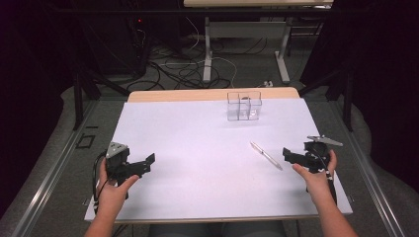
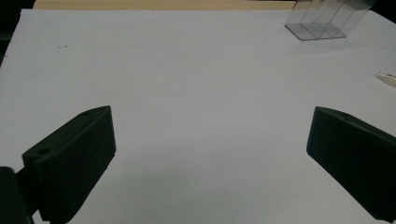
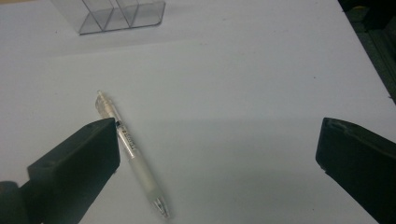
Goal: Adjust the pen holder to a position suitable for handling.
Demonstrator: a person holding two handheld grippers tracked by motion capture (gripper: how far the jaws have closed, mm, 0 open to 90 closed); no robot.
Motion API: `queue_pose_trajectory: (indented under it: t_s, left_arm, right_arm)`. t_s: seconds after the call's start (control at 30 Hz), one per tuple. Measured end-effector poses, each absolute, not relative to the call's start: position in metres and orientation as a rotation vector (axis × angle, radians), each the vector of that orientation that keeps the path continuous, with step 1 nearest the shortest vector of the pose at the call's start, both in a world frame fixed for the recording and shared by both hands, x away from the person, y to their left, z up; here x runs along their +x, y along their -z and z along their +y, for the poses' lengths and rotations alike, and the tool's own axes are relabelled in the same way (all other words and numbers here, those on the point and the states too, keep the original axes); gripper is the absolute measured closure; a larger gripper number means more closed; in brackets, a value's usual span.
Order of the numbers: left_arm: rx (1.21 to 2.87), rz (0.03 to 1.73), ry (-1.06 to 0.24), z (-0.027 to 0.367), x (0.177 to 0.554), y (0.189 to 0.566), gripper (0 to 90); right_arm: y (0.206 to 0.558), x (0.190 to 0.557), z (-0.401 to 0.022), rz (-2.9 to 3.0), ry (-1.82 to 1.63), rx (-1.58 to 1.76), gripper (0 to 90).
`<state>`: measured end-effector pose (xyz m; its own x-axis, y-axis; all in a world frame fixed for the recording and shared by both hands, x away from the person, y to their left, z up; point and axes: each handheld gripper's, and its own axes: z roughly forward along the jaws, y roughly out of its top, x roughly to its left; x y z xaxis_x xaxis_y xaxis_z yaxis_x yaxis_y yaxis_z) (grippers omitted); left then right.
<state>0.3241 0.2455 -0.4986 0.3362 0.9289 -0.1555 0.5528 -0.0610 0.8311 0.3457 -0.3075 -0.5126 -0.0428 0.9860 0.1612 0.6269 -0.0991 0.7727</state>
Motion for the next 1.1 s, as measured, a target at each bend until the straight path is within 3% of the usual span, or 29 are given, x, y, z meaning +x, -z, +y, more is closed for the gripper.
queue_pose_trajectory:
  t_s: [0.1, 0.33, 0.67, 1.1]
  left_arm:
    - [1.723, 1.348, -0.537, 0.247, 0.324, 0.500, 1.5]
    - [1.722, 1.350, -0.536, 0.248, 0.324, 0.500, 1.5]
    - [1.720, 1.362, -0.538, 0.248, 0.322, 0.501, 1.8]
    - [1.718, 1.363, -0.537, 0.247, 0.322, 0.501, 2.3]
  right_arm:
    - [0.513, 0.346, -0.306, 1.716, -0.989, 1.756, 1.6]
    - [0.502, 0.351, -0.294, 1.757, -0.936, 1.665, 14.3]
    - [0.487, 0.377, -0.284, 1.814, -0.922, 1.644, 15.1]
    - [0.444, 0.428, -0.272, 1.888, -0.948, 1.634, 25.0]
